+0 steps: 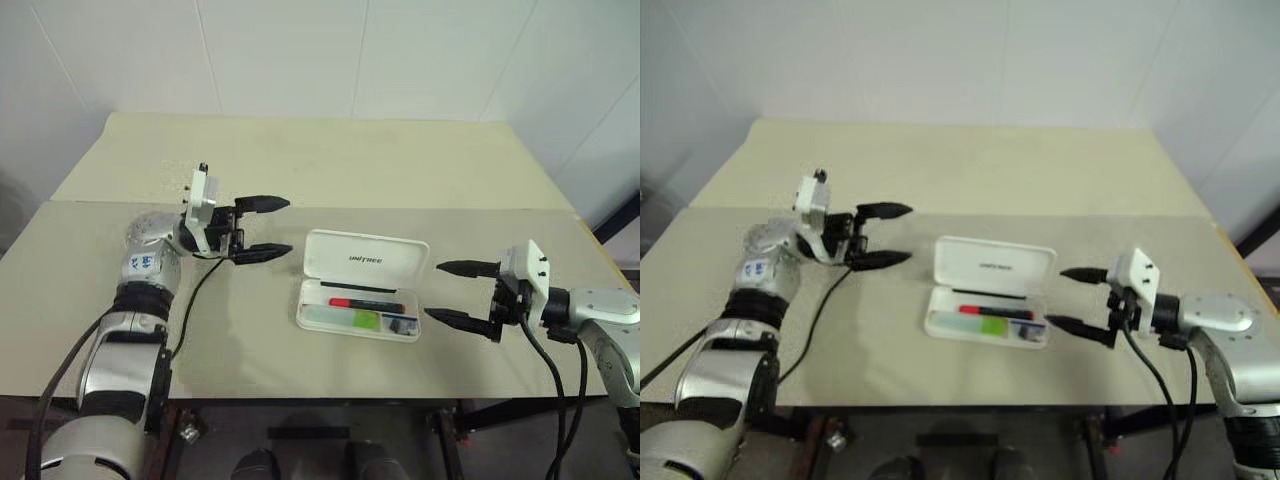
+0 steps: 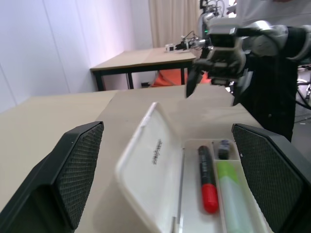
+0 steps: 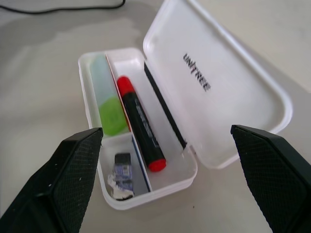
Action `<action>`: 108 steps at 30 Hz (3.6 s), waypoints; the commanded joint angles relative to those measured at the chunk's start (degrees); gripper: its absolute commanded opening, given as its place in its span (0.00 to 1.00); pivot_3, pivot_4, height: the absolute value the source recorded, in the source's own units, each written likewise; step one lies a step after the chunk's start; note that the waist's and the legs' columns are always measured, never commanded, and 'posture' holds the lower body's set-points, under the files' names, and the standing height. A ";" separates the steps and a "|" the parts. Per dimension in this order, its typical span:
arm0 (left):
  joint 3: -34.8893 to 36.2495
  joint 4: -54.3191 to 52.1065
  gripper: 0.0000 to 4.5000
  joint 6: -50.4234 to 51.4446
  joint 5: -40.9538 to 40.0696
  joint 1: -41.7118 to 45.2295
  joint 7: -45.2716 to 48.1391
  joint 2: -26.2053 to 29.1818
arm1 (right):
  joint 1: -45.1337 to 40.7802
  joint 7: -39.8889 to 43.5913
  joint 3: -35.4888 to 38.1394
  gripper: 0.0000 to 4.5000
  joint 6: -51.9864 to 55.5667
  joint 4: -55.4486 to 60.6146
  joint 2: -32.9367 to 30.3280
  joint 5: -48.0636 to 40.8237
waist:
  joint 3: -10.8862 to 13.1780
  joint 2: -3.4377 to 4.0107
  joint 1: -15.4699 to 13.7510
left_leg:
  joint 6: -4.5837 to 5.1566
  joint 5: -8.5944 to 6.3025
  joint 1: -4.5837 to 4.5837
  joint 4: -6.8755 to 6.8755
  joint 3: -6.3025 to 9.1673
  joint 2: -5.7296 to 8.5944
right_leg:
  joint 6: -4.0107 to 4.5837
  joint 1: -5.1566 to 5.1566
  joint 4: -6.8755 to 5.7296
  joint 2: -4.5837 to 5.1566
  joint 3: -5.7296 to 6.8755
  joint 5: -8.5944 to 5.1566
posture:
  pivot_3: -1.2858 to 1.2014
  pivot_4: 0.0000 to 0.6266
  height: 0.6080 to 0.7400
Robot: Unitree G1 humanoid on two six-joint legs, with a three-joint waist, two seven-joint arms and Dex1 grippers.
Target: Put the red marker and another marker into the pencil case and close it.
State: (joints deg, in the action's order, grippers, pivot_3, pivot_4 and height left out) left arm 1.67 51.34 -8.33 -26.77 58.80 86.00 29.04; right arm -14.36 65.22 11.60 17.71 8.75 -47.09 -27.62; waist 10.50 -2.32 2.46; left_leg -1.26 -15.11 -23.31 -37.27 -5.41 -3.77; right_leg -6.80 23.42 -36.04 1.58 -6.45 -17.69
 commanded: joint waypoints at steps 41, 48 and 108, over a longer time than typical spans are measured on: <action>-0.28 25.64 0.01 -1.71 27.87 17.88 -9.67 -10.07 | 9.06 -0.49 12.43 1.00 -1.59 7.46 0.44 -12.40 | 0.01 0.01 -0.81 | -0.05 0.02 -0.08 0.09 -0.01 0.00 | -0.03 0.11 0.00 -0.07 0.03 0.01 | 0.52 0.24 1.00; -1.75 25.05 0.01 -2.53 29.57 20.43 4.87 -9.53 | 7.91 1.91 12.45 1.00 -2.79 4.07 -0.32 -12.38 | 0.01 0.01 -0.85 | -0.04 0.02 -0.10 0.08 0.00 0.01 | -0.03 0.10 0.05 -0.07 0.02 0.01 | 0.52 0.24 1.00; -10.90 10.92 0.01 -22.93 9.78 7.54 6.50 -11.45 | -1.94 14.33 7.90 1.00 -7.57 -10.73 0.86 -10.81 | -0.01 0.16 -0.73 | 0.05 0.02 -0.06 -0.31 0.05 0.00 | -0.17 0.04 -0.35 -0.07 -0.13 0.09 | 0.52 0.24 1.00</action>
State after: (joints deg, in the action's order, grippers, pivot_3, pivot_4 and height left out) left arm -10.62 65.23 -32.81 -13.40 66.61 86.08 16.64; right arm -15.55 78.98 18.95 11.17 -2.05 -46.01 -38.21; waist 10.49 -2.16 1.73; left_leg -1.23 -15.08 -23.36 -37.60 -5.35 -3.78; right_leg -6.97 23.47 -36.43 1.51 -6.57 -17.60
